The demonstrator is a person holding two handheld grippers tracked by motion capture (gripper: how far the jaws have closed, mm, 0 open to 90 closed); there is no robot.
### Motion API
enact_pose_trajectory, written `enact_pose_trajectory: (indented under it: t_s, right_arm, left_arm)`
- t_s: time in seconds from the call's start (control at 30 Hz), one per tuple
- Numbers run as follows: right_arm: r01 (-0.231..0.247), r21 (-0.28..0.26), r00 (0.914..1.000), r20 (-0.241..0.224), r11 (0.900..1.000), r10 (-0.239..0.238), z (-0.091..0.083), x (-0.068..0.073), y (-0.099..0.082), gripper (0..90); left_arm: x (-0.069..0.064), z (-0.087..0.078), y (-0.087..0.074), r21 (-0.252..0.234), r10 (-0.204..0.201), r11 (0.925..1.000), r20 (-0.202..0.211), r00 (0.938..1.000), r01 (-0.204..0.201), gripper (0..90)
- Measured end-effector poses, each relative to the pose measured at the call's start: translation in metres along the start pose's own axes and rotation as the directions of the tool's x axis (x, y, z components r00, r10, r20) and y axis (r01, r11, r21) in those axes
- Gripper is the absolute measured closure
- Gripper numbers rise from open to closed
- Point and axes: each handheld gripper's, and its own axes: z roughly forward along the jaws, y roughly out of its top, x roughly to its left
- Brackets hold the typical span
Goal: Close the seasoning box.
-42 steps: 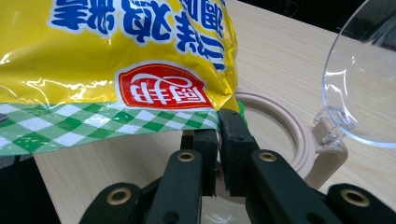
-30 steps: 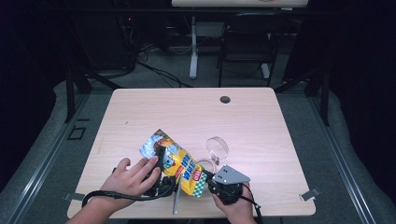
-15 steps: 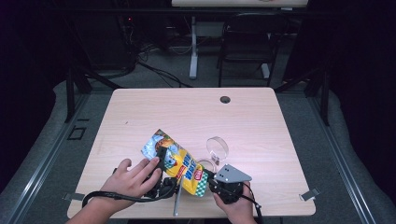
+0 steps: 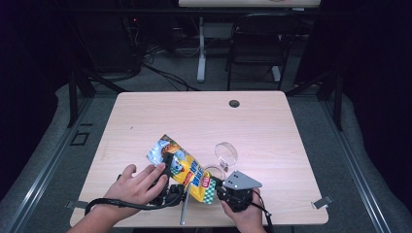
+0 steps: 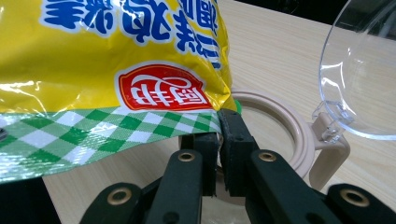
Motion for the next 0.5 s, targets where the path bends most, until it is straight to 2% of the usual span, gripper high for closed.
enact_pose_trajectory:
  t_s: [0.5]
  right_arm:
    - [0.007, 0.000, 1.0000, 0.007, 1.0000, -0.007, -0.0010, -0.0004, -0.0005, 86.2]
  left_arm:
    - [0.0038, -0.0013, 0.0031, -0.007, 0.010, 0.9999, -0.012, 0.9999, -0.010, 69.3]
